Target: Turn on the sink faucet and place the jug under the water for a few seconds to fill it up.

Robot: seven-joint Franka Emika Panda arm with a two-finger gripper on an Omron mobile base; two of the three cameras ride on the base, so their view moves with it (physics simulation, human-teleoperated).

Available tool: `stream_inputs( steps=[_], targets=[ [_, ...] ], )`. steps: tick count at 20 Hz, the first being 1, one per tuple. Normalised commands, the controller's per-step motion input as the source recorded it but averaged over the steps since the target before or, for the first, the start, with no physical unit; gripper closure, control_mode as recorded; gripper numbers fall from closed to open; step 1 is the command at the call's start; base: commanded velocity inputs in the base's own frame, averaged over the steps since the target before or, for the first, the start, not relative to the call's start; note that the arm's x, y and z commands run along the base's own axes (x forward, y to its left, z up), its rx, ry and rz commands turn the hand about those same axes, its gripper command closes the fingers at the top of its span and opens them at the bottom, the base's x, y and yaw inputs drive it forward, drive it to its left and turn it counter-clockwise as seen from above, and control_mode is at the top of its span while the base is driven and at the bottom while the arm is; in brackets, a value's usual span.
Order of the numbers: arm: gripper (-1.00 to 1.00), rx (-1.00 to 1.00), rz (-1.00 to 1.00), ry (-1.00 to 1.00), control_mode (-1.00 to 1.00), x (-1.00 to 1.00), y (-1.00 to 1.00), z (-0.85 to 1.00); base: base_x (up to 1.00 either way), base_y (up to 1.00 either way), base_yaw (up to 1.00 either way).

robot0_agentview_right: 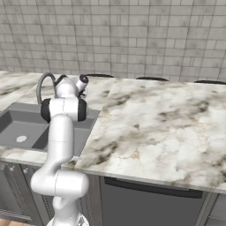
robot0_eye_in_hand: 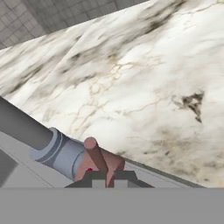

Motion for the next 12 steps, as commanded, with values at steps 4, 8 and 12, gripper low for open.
stream_inputs(
  steps=[4, 8, 12],
  targets=[
    [1.0, 0.0, -0.04, 0.0, -1.0, -0.2, -0.4, -0.02, 0.0, 0.0, 0.0],
    [1.0, 0.0, -0.05, 0.0, -1.0, -0.2, -0.36, 0.0, 0.0, 0.0, 0.0],
    [1.0, 0.0, -0.06, 0.0, -1.0, -0.32, -0.33, 0.0, 0.0, 0.0, 0.0]
  ],
)
